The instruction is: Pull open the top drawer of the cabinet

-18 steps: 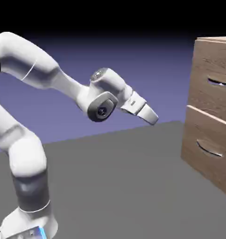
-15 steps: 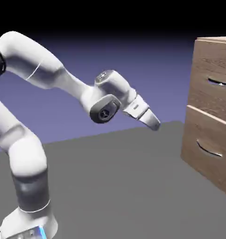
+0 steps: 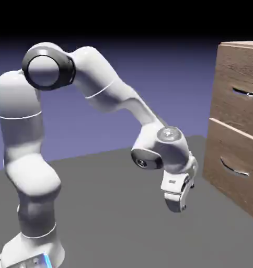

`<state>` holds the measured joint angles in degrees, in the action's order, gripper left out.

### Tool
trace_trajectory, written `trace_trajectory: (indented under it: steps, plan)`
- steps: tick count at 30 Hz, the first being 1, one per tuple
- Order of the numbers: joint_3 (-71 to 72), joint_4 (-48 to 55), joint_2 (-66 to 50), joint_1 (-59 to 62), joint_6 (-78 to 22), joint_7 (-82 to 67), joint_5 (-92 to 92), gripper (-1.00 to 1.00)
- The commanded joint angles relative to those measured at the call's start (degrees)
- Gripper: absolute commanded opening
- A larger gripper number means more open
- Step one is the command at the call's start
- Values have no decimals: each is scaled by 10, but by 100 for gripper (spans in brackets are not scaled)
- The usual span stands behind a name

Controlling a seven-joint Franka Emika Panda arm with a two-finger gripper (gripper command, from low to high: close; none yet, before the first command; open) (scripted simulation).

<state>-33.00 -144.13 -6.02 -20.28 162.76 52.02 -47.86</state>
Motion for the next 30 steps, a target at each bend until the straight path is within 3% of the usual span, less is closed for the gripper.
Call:
trace_trajectory:
  steps: [1,30]
  plan:
    - [-17,9,-20,-11,-6,5,-25,0]
    - [-515,264,-604,-308,-176,149,-748,0]
